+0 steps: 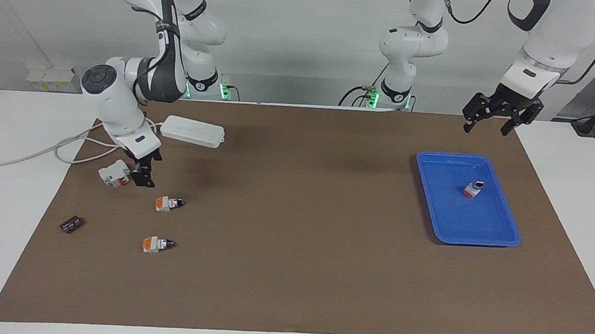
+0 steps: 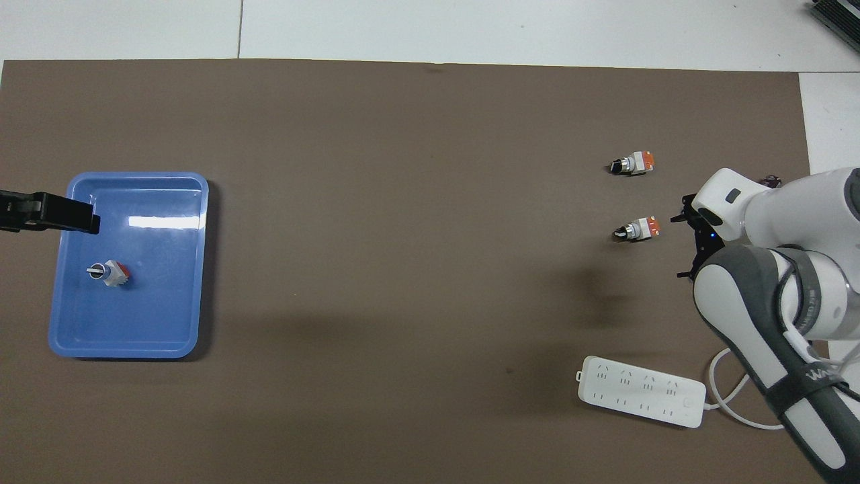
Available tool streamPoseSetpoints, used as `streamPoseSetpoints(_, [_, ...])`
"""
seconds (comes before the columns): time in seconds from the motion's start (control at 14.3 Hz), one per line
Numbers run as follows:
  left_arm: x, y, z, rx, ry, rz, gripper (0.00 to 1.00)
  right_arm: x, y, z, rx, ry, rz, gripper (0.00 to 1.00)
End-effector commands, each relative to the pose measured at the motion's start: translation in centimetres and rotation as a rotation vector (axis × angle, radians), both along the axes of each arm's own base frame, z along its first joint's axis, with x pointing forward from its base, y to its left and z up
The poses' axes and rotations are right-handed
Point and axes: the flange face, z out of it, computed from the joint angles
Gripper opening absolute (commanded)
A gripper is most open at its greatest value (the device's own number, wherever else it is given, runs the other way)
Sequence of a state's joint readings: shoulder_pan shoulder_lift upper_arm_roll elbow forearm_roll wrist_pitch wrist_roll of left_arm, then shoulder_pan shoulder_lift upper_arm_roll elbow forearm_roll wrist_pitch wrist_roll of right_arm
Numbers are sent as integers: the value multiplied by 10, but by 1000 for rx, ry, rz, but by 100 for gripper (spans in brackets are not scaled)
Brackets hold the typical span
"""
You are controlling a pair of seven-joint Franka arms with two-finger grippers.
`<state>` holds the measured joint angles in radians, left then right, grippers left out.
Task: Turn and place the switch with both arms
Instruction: 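Lower the right gripper and close it on the switch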
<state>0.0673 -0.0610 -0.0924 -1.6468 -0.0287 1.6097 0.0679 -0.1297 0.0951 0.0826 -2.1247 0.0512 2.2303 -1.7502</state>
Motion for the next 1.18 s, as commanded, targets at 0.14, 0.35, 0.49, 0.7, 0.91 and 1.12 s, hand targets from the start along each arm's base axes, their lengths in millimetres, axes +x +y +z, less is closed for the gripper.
streamPoseSetpoints(0.14, [-10, -3, 1, -9, -4, -8, 100, 13, -10, -40, 37, -37, 164, 100])
streamPoseSetpoints(0.35, [-11, -2, 0, -9, -4, -6, 100, 18, -9, -55, 34, -57, 200, 100])
streamPoseSetpoints(0.49, [-12, -2, -1, -8, -1, -6, 100, 19, -8, -63, 35, -48, 205, 100])
streamPoseSetpoints(0.7, [-12, -2, -4, -8, 4, -7, 100, 22, -7, -80, 36, -53, 228, 100])
streamPoseSetpoints(0.91, [-14, -2, -5, -7, 5, -9, 100, 27, -9, -84, 30, -80, 231, 100])
streamPoseSetpoints(1.12, [-15, -2, -4, -7, -2, -9, 100, 28, -10, -95, 35, -69, 224, 100])
